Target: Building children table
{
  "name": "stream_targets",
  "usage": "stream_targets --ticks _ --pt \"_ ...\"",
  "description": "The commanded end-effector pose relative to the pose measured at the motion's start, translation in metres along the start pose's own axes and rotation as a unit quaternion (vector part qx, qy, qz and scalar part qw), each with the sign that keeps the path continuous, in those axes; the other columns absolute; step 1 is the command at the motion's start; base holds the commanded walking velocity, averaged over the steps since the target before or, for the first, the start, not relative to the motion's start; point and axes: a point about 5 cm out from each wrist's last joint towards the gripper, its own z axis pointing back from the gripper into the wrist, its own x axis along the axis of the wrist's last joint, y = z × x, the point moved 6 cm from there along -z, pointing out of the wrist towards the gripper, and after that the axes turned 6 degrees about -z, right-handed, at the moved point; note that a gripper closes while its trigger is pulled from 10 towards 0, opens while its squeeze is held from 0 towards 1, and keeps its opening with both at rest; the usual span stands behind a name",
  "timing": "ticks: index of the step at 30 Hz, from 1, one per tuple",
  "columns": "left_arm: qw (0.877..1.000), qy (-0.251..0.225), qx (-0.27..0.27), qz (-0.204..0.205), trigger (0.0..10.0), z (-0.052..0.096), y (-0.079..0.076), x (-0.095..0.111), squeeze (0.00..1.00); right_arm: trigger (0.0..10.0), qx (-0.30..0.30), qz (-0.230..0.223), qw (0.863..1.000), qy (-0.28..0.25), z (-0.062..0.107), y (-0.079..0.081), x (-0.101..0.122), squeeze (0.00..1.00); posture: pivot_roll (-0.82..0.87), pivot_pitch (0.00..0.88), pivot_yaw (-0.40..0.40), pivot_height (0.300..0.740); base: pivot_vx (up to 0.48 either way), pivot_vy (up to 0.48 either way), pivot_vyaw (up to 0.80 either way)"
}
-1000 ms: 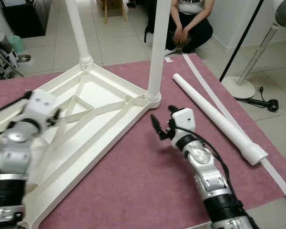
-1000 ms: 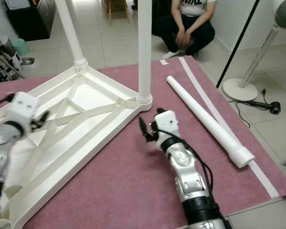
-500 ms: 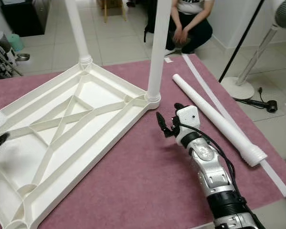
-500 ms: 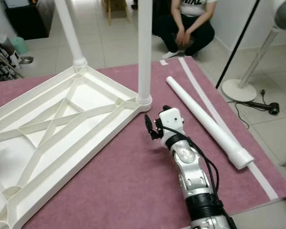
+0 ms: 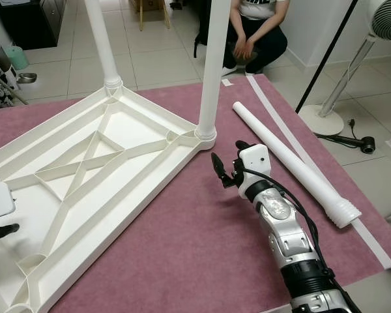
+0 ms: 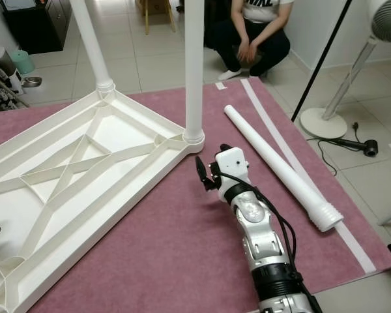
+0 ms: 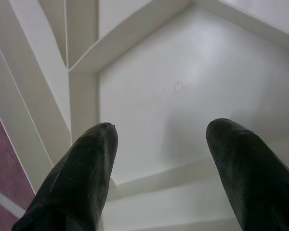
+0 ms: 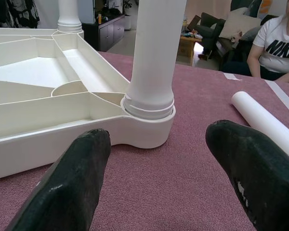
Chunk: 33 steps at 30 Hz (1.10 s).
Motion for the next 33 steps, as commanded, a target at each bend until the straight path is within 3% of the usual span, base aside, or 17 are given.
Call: stream_targets --ticks 1,5,13,15,22,24,27,29,32,33 --pt "0.998 -0.011 -0.055 -0.029 10.0 0.004 -0.016 0.004 0.0 10.0 0.005 0.001 1.0 0.004 -0.001 0.001 -0.003 0.0 0.11 0.0 0.039 0.74 0.0 0.0 0.0" --pt "0.994 -0.035 -0.094 -0.047 10.0 -0.003 -0.036 0.016 0.0 10.0 0.006 -0.001 1.0 0.005 -0.002 0.003 -0.004 0.0 0.11 0.0 0.041 0.74 0.0 0.0 0.0" --pt "0.993 -0.082 -0.085 -0.032 10.0 -0.027 -0.047 0.042 0.0 10.0 0.008 -0.002 1.0 0.0 -0.003 0.005 -0.001 0.0 0.11 0.0 0.04 0.74 0.0 0.0 0.0" --pt "0.991 -0.109 -0.073 -0.02 10.0 -0.04 -0.048 0.057 0.0 10.0 0.005 0.0 1.0 0.002 -0.002 0.003 -0.003 0.0 0.1 0.0 0.042 0.74 0.0 0.0 0.0" --pt "0.98 -0.171 -0.099 -0.005 10.0 -0.051 -0.067 0.089 0.0 10.0 0.002 0.002 1.0 0.002 -0.002 0.0 -0.002 0.0 0.08 0.0 0.05 0.74 0.0 0.0 0.0" --pt "0.98 -0.171 -0.099 -0.005 10.0 -0.051 -0.067 0.089 0.0 10.0 0.002 0.002 1.0 0.002 -0.002 0.0 -0.002 0.0 0.08 0.0 0.05 0.74 0.0 0.0 0.0" --pt "0.971 -0.215 -0.1 0.013 10.0 -0.056 -0.07 0.113 0.0 10.0 0.0 0.003 1.0 0.0 -0.003 0.0 -0.001 0.0 0.08 0.0 0.05 0.74 0.0 0.0 0.0" --pt "0.971 -0.215 -0.1 0.013 10.0 -0.056 -0.07 0.113 0.0 10.0 0.0 0.003 1.0 0.0 -0.003 0.0 -0.001 0.0 0.08 0.0 0.05 0.74 0.0 0.0 0.0" --pt "0.962 -0.254 -0.092 0.029 10.0 -0.064 -0.067 0.139 0.0 10.0 0.0 0.003 1.0 0.0 -0.003 0.0 -0.001 0.0 0.08 0.0 0.05 0.74 0.0 0.0 0.0" --pt "0.962 -0.254 -0.092 0.029 10.0 -0.064 -0.067 0.139 0.0 10.0 0.0 0.003 1.0 0.0 -0.003 0.0 -0.001 0.0 0.08 0.0 0.05 0.74 0.0 0.0 0.0"
